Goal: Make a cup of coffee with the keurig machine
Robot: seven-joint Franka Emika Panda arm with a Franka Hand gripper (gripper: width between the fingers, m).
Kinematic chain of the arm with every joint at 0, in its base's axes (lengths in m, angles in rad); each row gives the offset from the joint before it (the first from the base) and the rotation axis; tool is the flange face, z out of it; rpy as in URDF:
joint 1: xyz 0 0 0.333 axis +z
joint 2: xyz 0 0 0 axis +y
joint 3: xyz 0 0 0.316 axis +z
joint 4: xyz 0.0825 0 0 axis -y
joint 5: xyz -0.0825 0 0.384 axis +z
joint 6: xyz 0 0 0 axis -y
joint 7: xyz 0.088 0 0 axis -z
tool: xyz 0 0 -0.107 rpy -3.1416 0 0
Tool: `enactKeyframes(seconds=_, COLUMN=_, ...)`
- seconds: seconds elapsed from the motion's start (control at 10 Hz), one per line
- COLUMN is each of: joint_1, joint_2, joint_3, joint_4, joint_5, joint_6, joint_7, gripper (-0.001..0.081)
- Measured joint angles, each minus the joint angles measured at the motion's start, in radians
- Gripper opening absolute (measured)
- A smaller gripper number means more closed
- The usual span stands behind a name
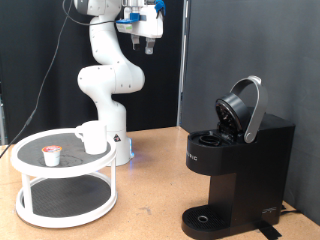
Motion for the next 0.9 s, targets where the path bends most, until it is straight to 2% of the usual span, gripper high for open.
enactKeyframes(seconds=0.2, joint_1=-0.001, joint_2=0.0, joint_3=-0.019, joint_4=0.0, joint_5=0.0, joint_6=0.005, joint_7=-0.02, gripper=0.0734)
enactKeyframes(seconds=0.4, joint_1=-0.015, joint_2=0.0, joint_3=-0.081, joint_4=0.0, joint_5=-0.014, joint_6=0.005, joint_7=-0.082, gripper=0.0734)
enactKeyframes(seconds=0.9, joint_1=-0.067, joint_2=0.004, joint_3=-0.203, joint_4=0.0, joint_5=-0.134, joint_6=0.001, joint_7=-0.213, gripper=0.0734)
